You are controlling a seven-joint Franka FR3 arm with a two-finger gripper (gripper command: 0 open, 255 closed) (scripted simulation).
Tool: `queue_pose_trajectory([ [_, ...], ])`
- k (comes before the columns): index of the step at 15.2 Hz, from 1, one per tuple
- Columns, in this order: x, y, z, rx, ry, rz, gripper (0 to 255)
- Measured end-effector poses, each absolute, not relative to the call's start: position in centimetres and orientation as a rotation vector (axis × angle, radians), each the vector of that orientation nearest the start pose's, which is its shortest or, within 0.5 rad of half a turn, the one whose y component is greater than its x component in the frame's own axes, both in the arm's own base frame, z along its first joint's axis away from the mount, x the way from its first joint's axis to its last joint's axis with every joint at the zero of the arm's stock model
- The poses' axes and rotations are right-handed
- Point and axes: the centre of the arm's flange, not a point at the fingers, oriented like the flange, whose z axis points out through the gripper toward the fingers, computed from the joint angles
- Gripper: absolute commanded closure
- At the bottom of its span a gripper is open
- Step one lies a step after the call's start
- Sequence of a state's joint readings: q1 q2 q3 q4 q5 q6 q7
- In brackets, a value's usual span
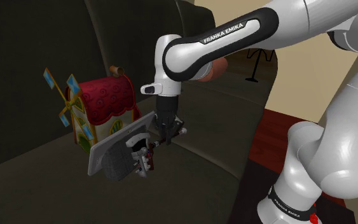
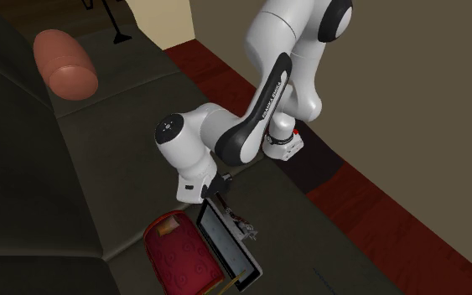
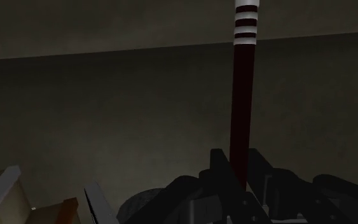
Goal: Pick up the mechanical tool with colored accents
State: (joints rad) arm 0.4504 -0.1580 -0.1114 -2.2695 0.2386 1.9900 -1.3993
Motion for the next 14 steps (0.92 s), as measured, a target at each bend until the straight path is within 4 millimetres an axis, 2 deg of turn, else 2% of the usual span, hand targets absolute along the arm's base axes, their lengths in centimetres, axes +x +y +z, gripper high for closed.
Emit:
queue_pose_trajectory([
  [5,44.7,17.3,42.1,2.333,2.475,0.017,255],
  [14,44.8,17.2,46.7,2.333,2.475,0.017,255],
])
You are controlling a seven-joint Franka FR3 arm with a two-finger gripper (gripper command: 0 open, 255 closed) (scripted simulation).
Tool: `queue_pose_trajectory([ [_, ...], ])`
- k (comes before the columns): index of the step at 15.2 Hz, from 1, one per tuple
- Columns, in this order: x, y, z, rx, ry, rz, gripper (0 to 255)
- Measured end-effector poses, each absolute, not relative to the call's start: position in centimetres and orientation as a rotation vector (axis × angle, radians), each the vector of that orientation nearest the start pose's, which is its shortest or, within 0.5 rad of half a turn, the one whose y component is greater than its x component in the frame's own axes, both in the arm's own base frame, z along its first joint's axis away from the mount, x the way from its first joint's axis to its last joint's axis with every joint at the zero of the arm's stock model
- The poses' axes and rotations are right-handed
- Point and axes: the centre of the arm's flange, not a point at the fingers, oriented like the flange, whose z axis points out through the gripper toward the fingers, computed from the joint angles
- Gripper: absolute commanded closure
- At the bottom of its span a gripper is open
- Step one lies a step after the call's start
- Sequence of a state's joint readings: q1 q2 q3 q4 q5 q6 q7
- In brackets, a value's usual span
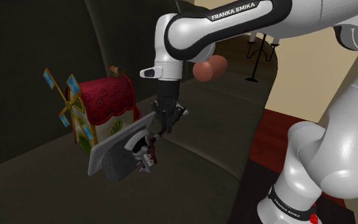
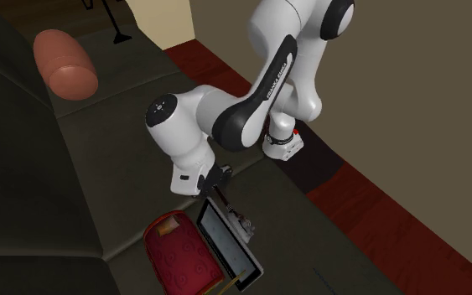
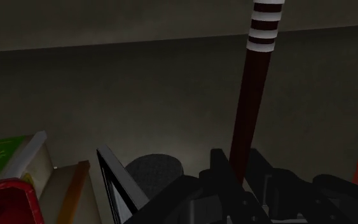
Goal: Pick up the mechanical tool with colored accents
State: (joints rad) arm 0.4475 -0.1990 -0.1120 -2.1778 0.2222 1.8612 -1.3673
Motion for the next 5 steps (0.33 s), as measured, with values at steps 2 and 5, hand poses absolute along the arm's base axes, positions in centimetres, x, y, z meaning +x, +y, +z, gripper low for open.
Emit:
queue_pose_trajectory([
  [2,44.7,17.3,47.9,2.333,2.475,0.017,255],
  [5,44.7,17.3,49.2,2.333,2.475,0.017,255],
])
